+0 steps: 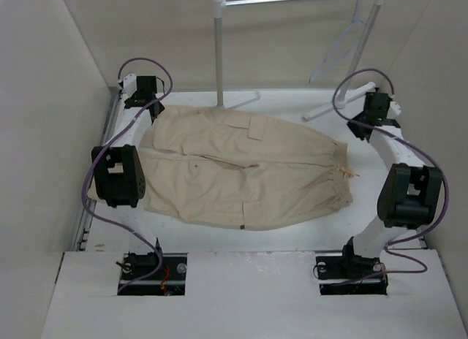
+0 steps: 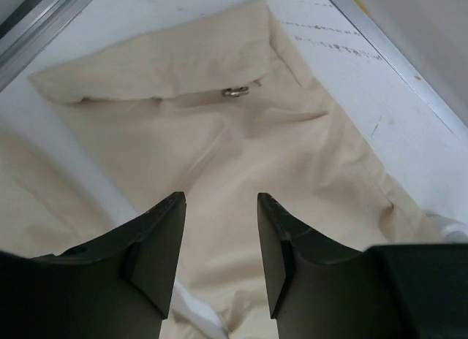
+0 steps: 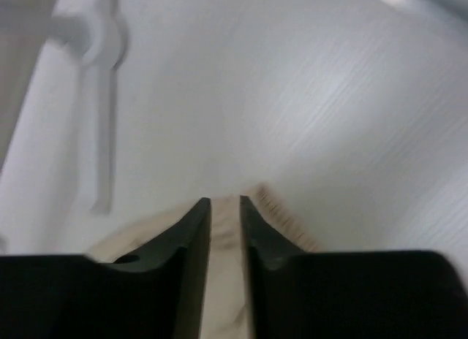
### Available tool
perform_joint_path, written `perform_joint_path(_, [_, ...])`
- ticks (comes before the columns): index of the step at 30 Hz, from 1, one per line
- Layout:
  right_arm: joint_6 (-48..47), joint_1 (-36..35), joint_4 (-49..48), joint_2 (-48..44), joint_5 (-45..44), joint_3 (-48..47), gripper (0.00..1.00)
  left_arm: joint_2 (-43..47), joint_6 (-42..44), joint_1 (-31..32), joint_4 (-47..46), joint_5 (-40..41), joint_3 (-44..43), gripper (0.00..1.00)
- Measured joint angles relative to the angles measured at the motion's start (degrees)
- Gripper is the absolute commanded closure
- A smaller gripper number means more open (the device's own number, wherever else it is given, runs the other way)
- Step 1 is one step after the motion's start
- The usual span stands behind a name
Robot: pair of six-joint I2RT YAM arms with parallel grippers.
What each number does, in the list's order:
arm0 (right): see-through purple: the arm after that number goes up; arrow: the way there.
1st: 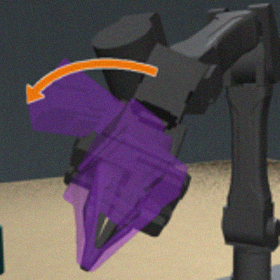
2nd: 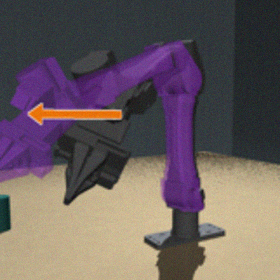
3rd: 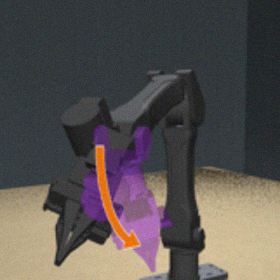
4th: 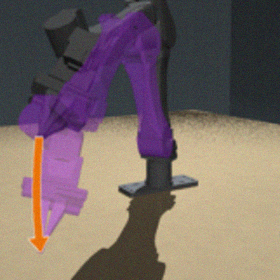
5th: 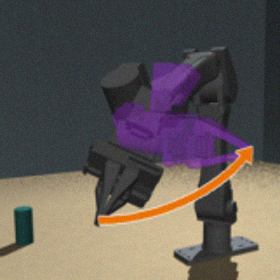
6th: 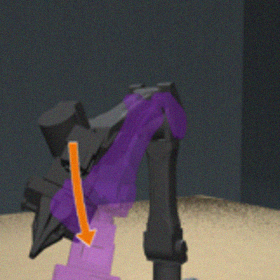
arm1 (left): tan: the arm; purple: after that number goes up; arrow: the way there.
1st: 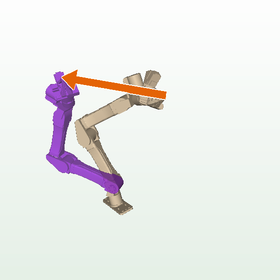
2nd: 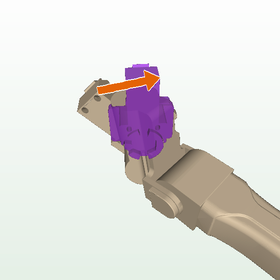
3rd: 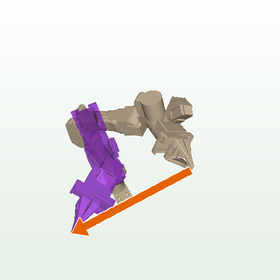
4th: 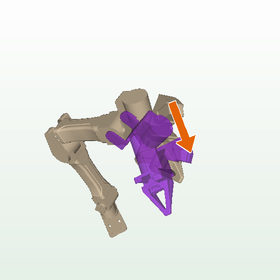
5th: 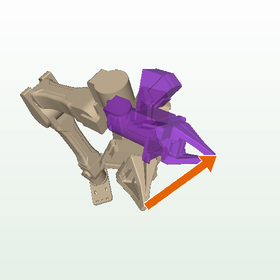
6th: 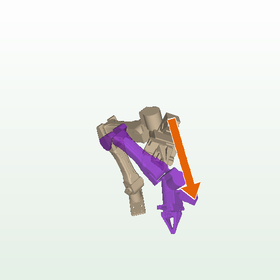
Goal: Place the trousers on the hanger
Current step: Flatten out the trousers at the center of the board.
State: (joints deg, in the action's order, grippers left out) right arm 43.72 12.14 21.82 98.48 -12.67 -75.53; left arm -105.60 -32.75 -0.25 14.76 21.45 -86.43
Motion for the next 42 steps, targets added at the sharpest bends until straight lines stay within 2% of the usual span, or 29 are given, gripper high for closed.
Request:
perform_joint_path(2, [0.0,-6.51,-1.68,-4.35,2.34,3.85,0.94,-6.01,2.62,0.35,1.18,-0.24,-6.27,0.55])
perform_joint_path(4, [0.13,-12.9,-4.13,-8.37,5.79,8.41,0.94,-12.11,5.27,0.26,2.01,-0.22,-12.52,0.52])
perform_joint_path(8, [0.66,-23.08,-6.56,-15.21,10.51,18.6,0.84,-21.64,9.92,0.11,4.22,0.07,-22.56,0.49])
perform_joint_path(13, [1.73,-28.81,-5.09,-20.22,12.83,26.08,0.79,-29.7,14.71,0.0,5.68,0.46,-31.26,0.52])
perform_joint_path(20, [2.49,-35.85,-4.15,-22.53,14.67,27.56,0.74,-36.44,18.18,-0.33,5.81,1.4,-38.03,0.58])
perform_joint_path(23, [2.75,-35.93,-3.52,-22.53,14.73,27.65,0.61,-38.12,18.73,-0.76,5.88,1.51,-39.8,0.65])
perform_joint_path(25, [2.82,-35.63,-2.93,-22.64,14.69,27.65,0.46,-38.95,18.93,-1.14,6.01,1.6,-40.7,0.77])
perform_joint_path(28, [2.12,-33.7,-2.12,-23.23,14.86,27.65,0.39,-39.28,19.21,-1.77,6.08,1.81,-41.11,0.88])
perform_joint_path(31, [0.81,-28.46,-0.94,-24.85,14.16,27.69,0.38,-39.28,19.19,-2.51,5.92,2.89,-41.11,0.91])
perform_joint_path(37, [-0.48,-17.14,0.57,-26.05,10.67,27.69,0.35,-39.1,19.21,-4.96,3.72,5.95,-41.11,0.91])
perform_joint_path(39, [-0.68,-14.99,1.18,-26.01,9.25,27.67,0.33,-39.08,19.19,-6.32,3.23,7.15,-41.16,0.86])
perform_joint_path(42, [-1.33,-13.0,2.23,-25.53,7.34,27.47,0.31,-39.08,19.21,-9.2,2.49,9.07,-41.2,0.72])
